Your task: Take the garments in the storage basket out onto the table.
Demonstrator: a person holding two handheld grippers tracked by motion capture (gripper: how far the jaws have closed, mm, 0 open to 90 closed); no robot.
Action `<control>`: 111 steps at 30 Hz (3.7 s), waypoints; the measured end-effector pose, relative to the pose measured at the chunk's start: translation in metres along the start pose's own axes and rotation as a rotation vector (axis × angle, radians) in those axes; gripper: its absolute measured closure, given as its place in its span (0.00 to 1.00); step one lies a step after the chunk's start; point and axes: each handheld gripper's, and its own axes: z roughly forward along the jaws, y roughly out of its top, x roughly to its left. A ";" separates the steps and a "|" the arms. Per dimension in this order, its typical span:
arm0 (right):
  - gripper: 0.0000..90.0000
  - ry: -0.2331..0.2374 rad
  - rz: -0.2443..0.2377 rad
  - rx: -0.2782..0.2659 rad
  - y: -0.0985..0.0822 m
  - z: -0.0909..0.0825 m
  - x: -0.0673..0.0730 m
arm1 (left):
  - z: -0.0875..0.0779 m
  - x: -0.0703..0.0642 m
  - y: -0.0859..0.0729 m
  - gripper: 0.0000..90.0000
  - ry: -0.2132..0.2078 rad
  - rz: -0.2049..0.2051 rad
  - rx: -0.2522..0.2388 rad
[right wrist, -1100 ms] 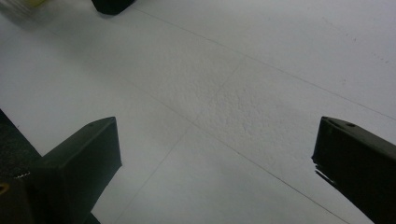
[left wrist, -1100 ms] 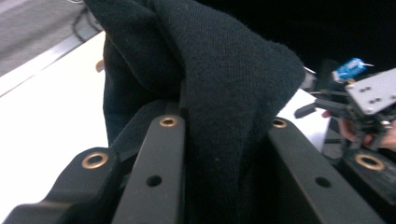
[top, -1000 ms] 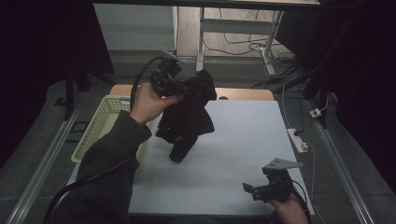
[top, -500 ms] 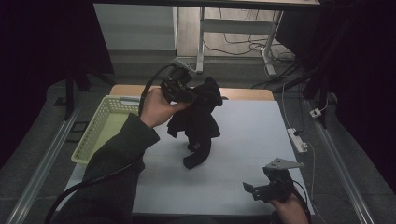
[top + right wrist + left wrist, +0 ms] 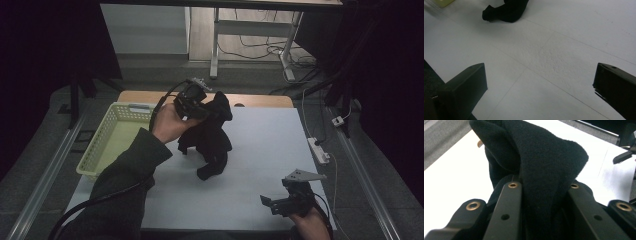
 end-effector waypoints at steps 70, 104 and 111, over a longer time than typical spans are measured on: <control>0.00 -0.008 -0.035 0.029 0.001 0.003 0.003 | 0.128 0.008 -0.112 0.34 -0.053 -0.098 0.016; 0.00 -0.010 -0.032 0.019 0.000 0.002 0.003 | 0.085 0.002 -0.108 0.00 -0.153 -0.140 -0.067; 0.00 -0.012 -0.035 0.019 0.000 0.002 0.004 | 0.076 -0.001 -0.113 0.00 -0.160 -0.143 -0.082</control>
